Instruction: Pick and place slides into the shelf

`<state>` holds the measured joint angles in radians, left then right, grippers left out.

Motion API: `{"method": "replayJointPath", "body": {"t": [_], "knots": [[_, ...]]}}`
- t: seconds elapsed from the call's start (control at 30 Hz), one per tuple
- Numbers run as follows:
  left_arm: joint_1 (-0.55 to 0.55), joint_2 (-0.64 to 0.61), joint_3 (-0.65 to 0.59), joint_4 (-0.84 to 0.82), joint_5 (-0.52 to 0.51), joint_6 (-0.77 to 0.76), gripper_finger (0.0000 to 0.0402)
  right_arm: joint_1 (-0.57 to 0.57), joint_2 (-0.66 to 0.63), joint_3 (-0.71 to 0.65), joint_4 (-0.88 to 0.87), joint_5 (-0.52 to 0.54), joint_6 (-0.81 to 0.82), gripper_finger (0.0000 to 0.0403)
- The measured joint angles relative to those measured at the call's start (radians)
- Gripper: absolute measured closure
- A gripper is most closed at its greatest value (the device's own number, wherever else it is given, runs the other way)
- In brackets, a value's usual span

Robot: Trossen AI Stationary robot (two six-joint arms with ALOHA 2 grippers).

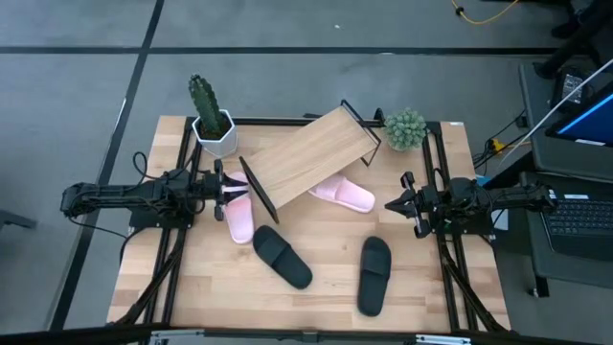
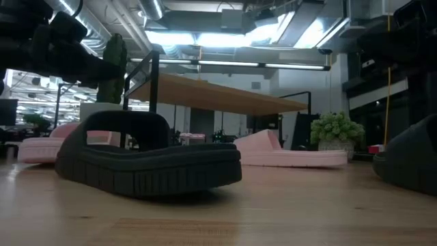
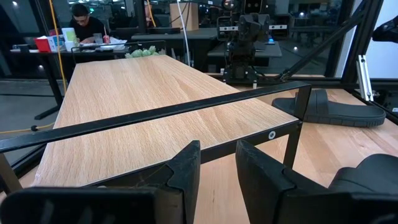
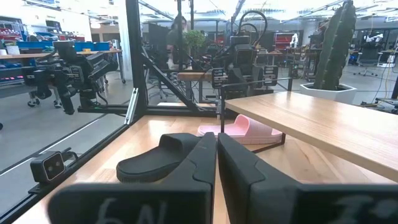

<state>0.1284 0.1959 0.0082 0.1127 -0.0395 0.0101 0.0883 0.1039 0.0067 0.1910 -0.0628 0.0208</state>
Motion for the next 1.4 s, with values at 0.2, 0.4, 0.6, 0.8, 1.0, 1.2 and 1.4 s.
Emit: {"method": "replayJointPath", "body": {"t": [0.2, 0.4, 0.6, 0.8, 1.0, 1.2, 1.4], "knots": [[0.0, 0.0, 0.0, 0.0, 0.0, 0.0, 0.0305, 0.0, 0.0, 0.0, 0.0, 0.0, 0.0, 0.0382], [0.0, 0.0, 0.0, 0.0, 0.0, 0.0, 0.0305, 0.0, 0.0, 0.0, 0.0, 0.0, 0.0, 0.0382], [0.0, 0.0, 0.0, 0.0, 0.0, 0.0, 0.0305, 0.0, 0.0, 0.0, 0.0, 0.0, 0.0, 0.0382], [0.0, 0.0, 0.0, 0.0, 0.0, 0.0, 0.0305, 0.0, 0.0, 0.0, 0.0, 0.0, 0.0, 0.0382], [0.0, 0.0, 0.0, 0.0, 0.0, 0.0, 0.0305, 0.0, 0.0, 0.0, 0.0, 0.0, 0.0, 0.0382], [0.0, 0.0, 0.0, 0.0, 0.0, 0.0, 0.0305, 0.0, 0.0, 0.0, 0.001, 0.0, 0.0, 0.0382], [0.0, 0.0, 0.0, 0.003, -0.026, 0.001, 0.0305, 0.0, 0.0, 0.0, 0.001, 0.0, 0.0, 0.0382]]}}
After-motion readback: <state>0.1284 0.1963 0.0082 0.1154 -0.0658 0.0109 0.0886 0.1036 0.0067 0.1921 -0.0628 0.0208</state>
